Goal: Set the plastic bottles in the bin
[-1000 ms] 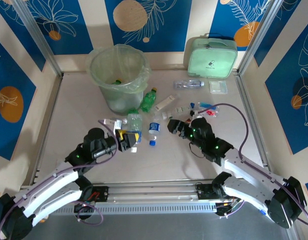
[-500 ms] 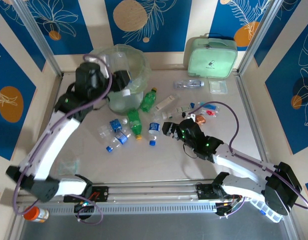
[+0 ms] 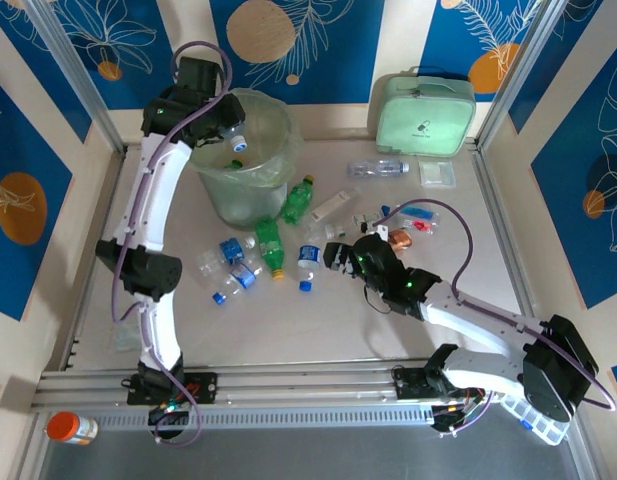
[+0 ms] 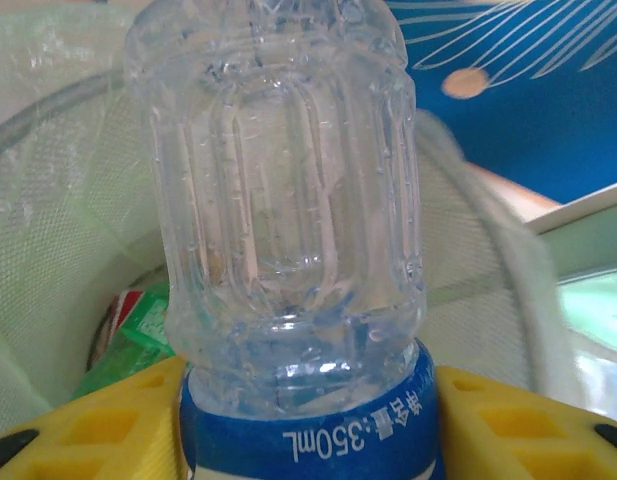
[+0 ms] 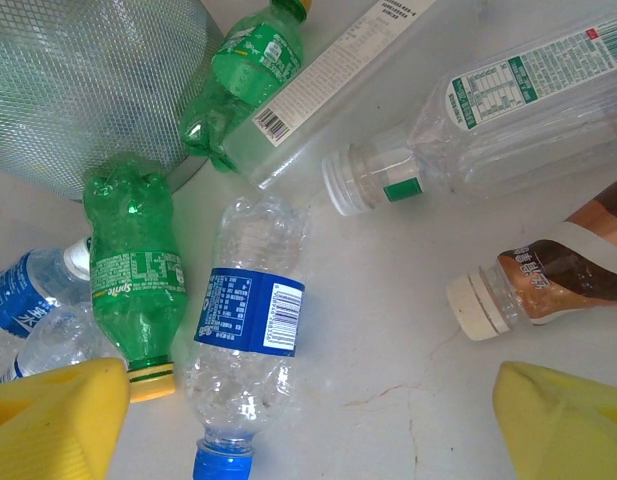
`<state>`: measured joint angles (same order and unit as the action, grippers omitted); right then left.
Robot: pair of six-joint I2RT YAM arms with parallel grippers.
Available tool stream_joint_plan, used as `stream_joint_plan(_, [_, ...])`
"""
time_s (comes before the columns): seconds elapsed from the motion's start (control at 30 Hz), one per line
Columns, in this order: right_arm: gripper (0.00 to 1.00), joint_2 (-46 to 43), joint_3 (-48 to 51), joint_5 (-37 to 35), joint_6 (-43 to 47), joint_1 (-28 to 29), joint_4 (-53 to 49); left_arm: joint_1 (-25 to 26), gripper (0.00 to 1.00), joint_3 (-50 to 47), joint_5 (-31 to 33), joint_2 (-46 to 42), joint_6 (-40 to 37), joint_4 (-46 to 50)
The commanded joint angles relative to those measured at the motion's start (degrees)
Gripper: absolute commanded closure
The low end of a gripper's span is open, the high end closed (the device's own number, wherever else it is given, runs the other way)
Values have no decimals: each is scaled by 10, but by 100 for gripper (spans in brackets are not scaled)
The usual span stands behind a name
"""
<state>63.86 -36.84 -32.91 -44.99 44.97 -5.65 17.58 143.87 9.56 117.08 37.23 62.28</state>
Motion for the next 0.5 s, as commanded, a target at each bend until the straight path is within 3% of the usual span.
stream_joint_plan(0.0, [6,9,-25,-23,3,5,-15,-7,50,27,37,34,12,77])
stream_joint_plan(0.2, [6,18,-30,-25,0,10,-15,-7,53,15,96,67,25,114])
stream_joint_plan(0.47, [6,26,-35,-31,1,12,-19,-7,43,1,117,110,36,117])
